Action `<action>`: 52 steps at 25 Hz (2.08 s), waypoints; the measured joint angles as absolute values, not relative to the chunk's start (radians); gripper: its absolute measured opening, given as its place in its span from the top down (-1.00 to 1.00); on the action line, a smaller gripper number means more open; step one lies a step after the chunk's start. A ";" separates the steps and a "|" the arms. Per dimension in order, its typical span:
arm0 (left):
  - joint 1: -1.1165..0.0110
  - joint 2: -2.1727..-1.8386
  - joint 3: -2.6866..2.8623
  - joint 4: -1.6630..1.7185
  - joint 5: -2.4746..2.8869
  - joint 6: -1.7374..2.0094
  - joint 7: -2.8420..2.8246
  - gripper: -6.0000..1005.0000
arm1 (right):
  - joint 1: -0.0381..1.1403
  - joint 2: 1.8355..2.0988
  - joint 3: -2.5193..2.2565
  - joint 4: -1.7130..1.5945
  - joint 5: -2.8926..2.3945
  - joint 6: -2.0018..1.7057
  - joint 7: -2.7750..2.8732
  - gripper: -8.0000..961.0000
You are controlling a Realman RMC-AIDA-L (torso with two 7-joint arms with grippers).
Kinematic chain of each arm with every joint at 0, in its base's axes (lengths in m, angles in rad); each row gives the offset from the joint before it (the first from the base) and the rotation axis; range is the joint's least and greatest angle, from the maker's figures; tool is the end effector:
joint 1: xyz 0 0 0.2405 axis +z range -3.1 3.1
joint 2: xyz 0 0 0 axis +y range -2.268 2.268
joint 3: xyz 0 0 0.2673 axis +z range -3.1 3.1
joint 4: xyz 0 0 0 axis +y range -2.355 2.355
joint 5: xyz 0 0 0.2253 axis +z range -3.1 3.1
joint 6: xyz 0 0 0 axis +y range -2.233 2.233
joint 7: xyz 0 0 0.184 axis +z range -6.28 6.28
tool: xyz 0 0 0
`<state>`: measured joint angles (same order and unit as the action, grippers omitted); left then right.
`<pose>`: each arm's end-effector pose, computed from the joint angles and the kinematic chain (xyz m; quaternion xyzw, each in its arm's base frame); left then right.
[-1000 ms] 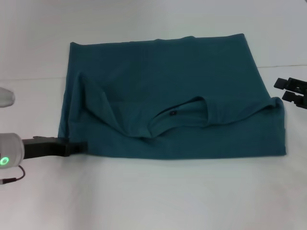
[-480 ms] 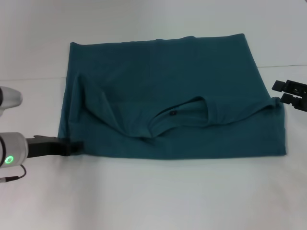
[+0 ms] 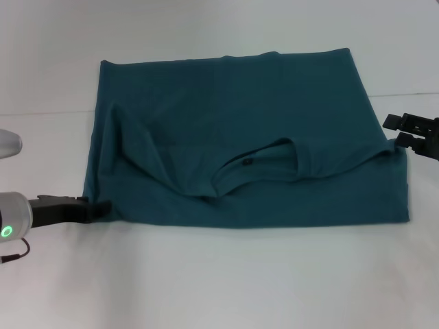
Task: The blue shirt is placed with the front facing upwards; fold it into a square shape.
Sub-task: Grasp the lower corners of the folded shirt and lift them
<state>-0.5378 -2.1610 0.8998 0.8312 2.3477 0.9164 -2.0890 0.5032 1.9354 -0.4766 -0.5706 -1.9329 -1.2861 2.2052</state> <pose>-0.3160 0.4282 -0.0515 -0.8377 -0.4377 -0.0570 0.3217 0.3482 0.4100 0.0597 -0.6625 0.6198 0.3508 0.2322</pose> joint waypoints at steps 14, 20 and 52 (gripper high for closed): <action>-0.566 -2.158 0.899 0.785 2.355 0.893 -2.089 -0.01 | 0.512 1.917 -0.513 -0.580 -1.933 -1.303 2.219 -0.45; -0.575 -2.158 0.904 0.774 2.356 0.890 -2.090 0.57 | 0.522 1.900 -0.547 -0.583 -1.933 -1.314 2.232 -0.45; -0.591 -2.143 0.894 0.813 2.348 0.994 -2.143 0.95 | 0.586 1.898 -0.652 -0.865 -2.543 -1.473 2.334 -0.45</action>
<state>-0.5908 -2.1429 0.8943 0.8125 2.3484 0.9941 -2.1428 0.5861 1.8979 -0.6520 -0.8647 -2.5435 -1.4729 2.3344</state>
